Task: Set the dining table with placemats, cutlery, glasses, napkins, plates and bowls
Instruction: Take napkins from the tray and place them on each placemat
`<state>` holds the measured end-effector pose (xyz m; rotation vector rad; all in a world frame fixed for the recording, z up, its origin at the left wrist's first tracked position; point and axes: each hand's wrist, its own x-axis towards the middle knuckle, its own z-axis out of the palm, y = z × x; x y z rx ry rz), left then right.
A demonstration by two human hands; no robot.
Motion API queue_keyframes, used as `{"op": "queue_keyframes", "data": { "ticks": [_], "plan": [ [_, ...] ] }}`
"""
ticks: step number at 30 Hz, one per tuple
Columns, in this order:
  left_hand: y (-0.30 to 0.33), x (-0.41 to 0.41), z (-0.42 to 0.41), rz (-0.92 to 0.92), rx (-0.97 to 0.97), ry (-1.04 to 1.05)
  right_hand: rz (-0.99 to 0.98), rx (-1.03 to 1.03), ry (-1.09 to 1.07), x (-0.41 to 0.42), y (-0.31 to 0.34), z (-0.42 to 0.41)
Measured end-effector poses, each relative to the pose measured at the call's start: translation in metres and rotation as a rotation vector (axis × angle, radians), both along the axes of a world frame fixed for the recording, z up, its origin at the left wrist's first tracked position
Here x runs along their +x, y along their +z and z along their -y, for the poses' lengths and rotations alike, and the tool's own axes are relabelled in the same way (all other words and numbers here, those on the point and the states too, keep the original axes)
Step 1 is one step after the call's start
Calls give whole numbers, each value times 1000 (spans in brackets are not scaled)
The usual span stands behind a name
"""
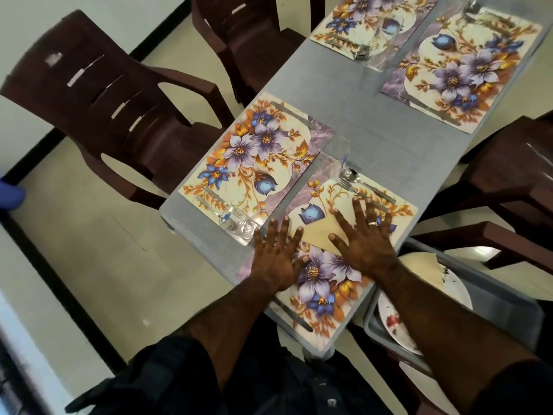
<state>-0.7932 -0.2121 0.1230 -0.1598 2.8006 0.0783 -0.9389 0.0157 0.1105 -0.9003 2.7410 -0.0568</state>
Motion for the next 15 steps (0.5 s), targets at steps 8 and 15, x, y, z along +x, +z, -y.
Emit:
{"op": "queue_keyframes", "data": {
  "ticks": [8, 15],
  "plan": [
    [20, 2, -18, 101, 21, 4, -8, -40, 64, 63, 22, -10],
    [41, 31, -45, 201, 126, -85, 33, -29, -50, 56, 14, -19]
  ]
}}
